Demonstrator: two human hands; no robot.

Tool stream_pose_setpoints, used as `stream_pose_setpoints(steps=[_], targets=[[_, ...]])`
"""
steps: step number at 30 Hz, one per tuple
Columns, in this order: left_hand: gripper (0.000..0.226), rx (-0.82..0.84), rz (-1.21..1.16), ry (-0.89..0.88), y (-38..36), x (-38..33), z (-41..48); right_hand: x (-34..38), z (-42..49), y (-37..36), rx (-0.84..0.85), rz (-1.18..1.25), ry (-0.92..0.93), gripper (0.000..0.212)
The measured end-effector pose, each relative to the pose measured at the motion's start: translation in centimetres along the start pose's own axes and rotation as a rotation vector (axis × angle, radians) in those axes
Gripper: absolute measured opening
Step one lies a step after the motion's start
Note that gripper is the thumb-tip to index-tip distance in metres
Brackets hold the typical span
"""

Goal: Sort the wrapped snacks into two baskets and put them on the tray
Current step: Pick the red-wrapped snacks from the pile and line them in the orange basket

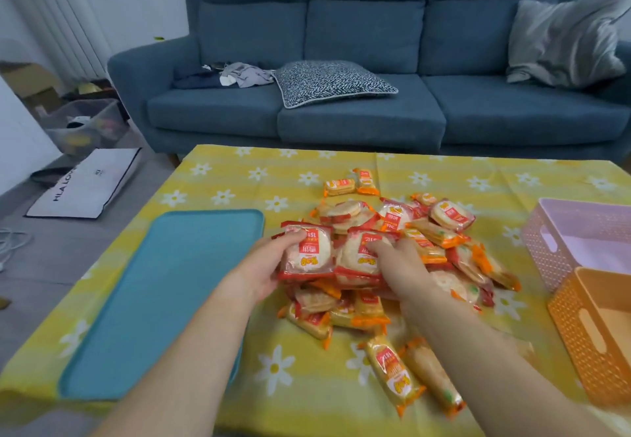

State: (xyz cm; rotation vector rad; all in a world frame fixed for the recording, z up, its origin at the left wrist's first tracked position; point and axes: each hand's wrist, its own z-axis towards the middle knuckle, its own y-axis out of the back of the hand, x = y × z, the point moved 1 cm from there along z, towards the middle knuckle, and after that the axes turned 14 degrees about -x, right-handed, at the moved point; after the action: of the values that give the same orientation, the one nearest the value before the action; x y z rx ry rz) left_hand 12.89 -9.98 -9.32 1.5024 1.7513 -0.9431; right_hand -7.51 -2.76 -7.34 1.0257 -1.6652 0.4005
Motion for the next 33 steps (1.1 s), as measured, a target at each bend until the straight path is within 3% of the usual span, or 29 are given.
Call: stream_pose_setpoints(steps=[2,7,10,14,18,24,28,30,33], targets=[[0.035,-0.010,-0.001,0.010,0.1,-0.1,0.3,-0.4,0.2,-0.7,-0.015,-0.001,-0.033,0.039],[0.051,-0.093,0.034,-0.003,1.3,0.0,-0.1,-0.3,0.0,-1.7,0.073,0.117,-0.104,0.039],[0.053,-0.084,0.027,0.029,1.7,-0.2,-1.4,0.1,-1.1,-1.3,0.098,0.113,-0.030,0.055],[0.041,-0.016,-0.090,0.024,0.7,-1.0,-4.7,0.9,-2.5,1.1,0.096,0.149,0.124,0.096],[0.030,-0.007,-0.204,-0.042,-3.8,-0.9,-9.0,2.3,-4.0,6.3,0.044,0.161,0.297,0.084],[0.025,0.135,-0.247,0.018,-17.4,2.2,-14.5,3.0,-3.7,19.5,-0.215,0.139,0.476,0.036],[0.037,0.222,-0.150,-0.002,-28.5,5.3,-17.4,1.5,-1.6,30.4,-0.354,0.161,0.444,0.037],[0.045,0.217,-0.088,-0.075,-32.7,7.1,-18.2,0.0,-0.1,34.2,-0.443,0.071,0.402,0.046],[0.057,0.173,0.228,-0.425,-36.9,9.4,-18.5,-2.5,2.6,37.5,-0.437,-0.122,0.286,0.048]])
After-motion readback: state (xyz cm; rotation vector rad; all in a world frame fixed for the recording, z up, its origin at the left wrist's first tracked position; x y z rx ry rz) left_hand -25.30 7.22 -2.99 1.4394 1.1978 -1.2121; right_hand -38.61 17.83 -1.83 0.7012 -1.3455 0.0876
